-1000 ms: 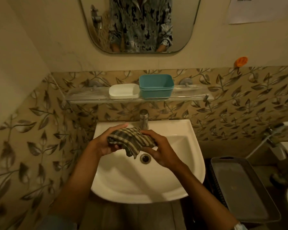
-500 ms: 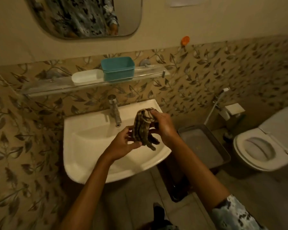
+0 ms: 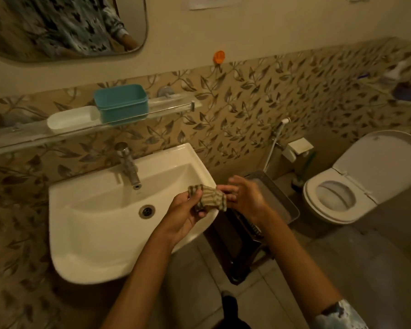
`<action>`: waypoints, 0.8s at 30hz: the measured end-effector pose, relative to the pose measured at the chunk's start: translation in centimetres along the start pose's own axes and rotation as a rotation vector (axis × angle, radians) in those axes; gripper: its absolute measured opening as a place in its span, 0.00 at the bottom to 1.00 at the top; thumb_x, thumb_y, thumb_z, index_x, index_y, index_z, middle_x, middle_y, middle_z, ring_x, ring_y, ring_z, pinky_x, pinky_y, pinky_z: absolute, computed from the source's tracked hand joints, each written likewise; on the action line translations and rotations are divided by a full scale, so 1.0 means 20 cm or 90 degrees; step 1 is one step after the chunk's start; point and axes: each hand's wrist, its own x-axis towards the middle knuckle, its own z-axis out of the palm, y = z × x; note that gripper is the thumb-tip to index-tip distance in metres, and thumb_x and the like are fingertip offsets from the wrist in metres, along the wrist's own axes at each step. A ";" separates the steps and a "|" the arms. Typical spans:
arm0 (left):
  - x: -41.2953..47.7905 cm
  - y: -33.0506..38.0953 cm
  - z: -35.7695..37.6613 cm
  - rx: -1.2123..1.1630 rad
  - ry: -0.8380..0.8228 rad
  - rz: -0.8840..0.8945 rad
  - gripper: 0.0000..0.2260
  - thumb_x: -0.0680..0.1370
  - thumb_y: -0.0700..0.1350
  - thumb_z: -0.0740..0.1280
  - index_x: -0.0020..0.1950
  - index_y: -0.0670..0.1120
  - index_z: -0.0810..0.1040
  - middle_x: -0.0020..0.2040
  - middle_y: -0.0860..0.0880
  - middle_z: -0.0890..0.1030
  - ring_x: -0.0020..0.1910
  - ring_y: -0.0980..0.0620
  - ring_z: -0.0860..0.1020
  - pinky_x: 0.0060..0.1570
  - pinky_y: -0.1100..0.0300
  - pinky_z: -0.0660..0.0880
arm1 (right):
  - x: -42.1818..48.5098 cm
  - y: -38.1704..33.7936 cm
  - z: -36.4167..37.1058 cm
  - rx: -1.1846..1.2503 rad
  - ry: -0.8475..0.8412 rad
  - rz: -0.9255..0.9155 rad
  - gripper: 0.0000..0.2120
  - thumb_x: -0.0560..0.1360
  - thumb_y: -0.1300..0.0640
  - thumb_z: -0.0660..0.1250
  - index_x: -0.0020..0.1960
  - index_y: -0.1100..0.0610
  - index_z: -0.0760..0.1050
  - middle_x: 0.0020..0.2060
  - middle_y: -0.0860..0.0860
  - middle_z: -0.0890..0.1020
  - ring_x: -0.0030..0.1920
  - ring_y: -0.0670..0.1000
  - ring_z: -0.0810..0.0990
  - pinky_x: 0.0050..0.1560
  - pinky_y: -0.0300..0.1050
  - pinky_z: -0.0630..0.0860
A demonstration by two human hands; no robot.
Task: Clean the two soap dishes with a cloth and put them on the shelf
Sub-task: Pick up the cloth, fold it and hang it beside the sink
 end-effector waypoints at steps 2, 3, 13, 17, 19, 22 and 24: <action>0.04 -0.01 0.07 0.080 0.051 -0.037 0.13 0.79 0.43 0.61 0.59 0.35 0.75 0.42 0.45 0.81 0.32 0.56 0.77 0.27 0.67 0.70 | -0.01 0.07 -0.09 -0.141 -0.036 -0.120 0.30 0.75 0.55 0.66 0.73 0.50 0.58 0.57 0.49 0.77 0.50 0.47 0.79 0.43 0.39 0.78; 0.08 -0.02 0.09 0.118 0.072 -0.047 0.14 0.79 0.43 0.62 0.59 0.35 0.76 0.41 0.45 0.81 0.33 0.55 0.77 0.28 0.66 0.70 | -0.01 0.09 -0.14 -0.231 -0.075 -0.198 0.34 0.72 0.51 0.70 0.74 0.46 0.58 0.61 0.44 0.74 0.54 0.42 0.78 0.43 0.35 0.78; 0.43 -0.06 0.37 0.330 -0.003 -0.022 0.20 0.65 0.61 0.73 0.52 0.53 0.82 0.45 0.54 0.85 0.47 0.56 0.82 0.39 0.65 0.75 | 0.18 -0.15 -0.49 -0.409 -0.047 -0.396 0.08 0.76 0.57 0.68 0.39 0.57 0.81 0.34 0.53 0.83 0.36 0.50 0.82 0.39 0.50 0.78; 0.62 -0.17 0.50 0.332 0.054 0.033 0.17 0.65 0.49 0.77 0.53 0.53 0.80 0.49 0.52 0.85 0.50 0.54 0.83 0.45 0.61 0.80 | 0.32 -0.27 -0.66 -0.343 0.031 -0.365 0.13 0.78 0.60 0.64 0.35 0.59 0.74 0.29 0.50 0.74 0.32 0.47 0.74 0.37 0.47 0.72; 0.71 -0.21 0.54 0.372 0.065 0.033 0.13 0.69 0.43 0.75 0.51 0.53 0.80 0.49 0.50 0.85 0.50 0.53 0.83 0.46 0.60 0.80 | 0.40 -0.33 -0.77 -0.347 0.060 -0.359 0.13 0.79 0.59 0.63 0.38 0.66 0.73 0.31 0.56 0.73 0.33 0.52 0.73 0.36 0.51 0.72; 0.84 -0.25 0.58 0.486 0.062 0.037 0.09 0.72 0.40 0.72 0.51 0.47 0.79 0.48 0.47 0.84 0.48 0.50 0.83 0.47 0.62 0.79 | 0.51 -0.43 -0.97 -0.391 0.091 -0.372 0.11 0.79 0.58 0.63 0.38 0.60 0.74 0.31 0.54 0.74 0.33 0.55 0.75 0.36 0.55 0.75; 0.93 -0.27 0.58 0.562 0.071 0.050 0.07 0.73 0.39 0.71 0.50 0.44 0.80 0.46 0.46 0.83 0.44 0.52 0.82 0.43 0.67 0.77 | 0.60 -0.47 -1.11 -0.441 0.099 -0.373 0.10 0.78 0.58 0.64 0.38 0.57 0.75 0.32 0.53 0.77 0.35 0.53 0.77 0.38 0.53 0.76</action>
